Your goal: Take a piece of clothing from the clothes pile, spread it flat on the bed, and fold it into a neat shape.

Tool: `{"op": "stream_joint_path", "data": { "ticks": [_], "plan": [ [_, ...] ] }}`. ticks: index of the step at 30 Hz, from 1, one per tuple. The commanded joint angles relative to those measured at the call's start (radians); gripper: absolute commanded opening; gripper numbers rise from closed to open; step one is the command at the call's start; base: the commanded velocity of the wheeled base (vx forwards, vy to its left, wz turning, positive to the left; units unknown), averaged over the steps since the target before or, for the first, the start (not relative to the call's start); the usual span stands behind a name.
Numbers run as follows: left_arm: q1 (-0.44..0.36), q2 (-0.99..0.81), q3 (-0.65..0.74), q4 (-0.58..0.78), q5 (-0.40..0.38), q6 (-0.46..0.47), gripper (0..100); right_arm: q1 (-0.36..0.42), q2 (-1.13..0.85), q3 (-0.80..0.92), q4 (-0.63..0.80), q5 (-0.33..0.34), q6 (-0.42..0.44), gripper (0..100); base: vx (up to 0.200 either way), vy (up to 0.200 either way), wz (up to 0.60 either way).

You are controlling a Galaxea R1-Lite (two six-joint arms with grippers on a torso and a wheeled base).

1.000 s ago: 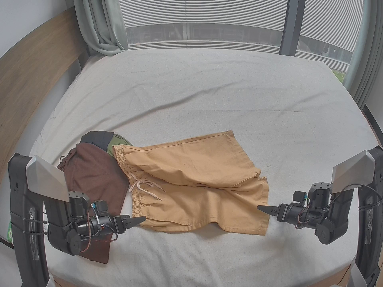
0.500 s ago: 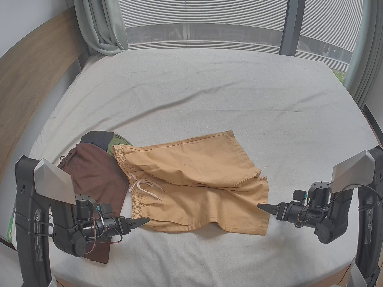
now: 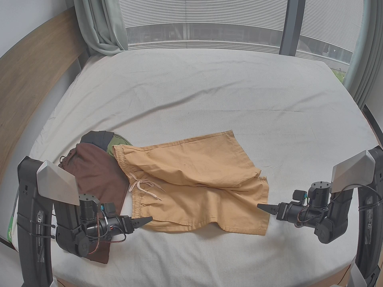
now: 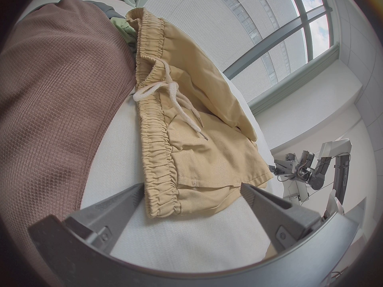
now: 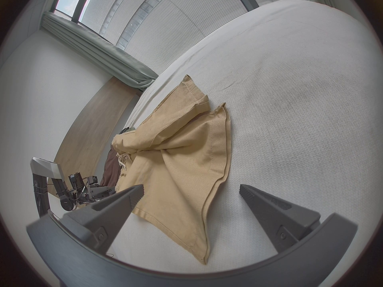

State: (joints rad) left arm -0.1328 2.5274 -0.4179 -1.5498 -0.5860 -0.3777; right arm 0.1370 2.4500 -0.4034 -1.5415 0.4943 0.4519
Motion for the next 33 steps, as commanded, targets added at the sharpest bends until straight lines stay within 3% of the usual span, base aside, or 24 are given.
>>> {"op": "stream_joint_path", "data": {
  "ticks": [1, 20, 33],
  "plan": [
    [0.001, 0.002, -0.007, -0.001, -0.002, 0.0, 0, 0.0, 0.001, 0.008, 0.0, 0.001, -0.002, 100, 0.0, 0.0, 0.0],
    [0.005, 0.002, -0.006, -0.003, -0.002, 0.005, 0, 0.012, 0.034, 0.089, 0.0, 0.024, -0.093, 100, 0.0, 0.0, 0.0],
    [0.005, 0.007, -0.007, -0.003, 0.0, 0.006, 0, 0.076, 0.075, 0.121, 0.0, 0.03, -0.107, 100, 0.0, 0.0, 0.0]
  ]
}}
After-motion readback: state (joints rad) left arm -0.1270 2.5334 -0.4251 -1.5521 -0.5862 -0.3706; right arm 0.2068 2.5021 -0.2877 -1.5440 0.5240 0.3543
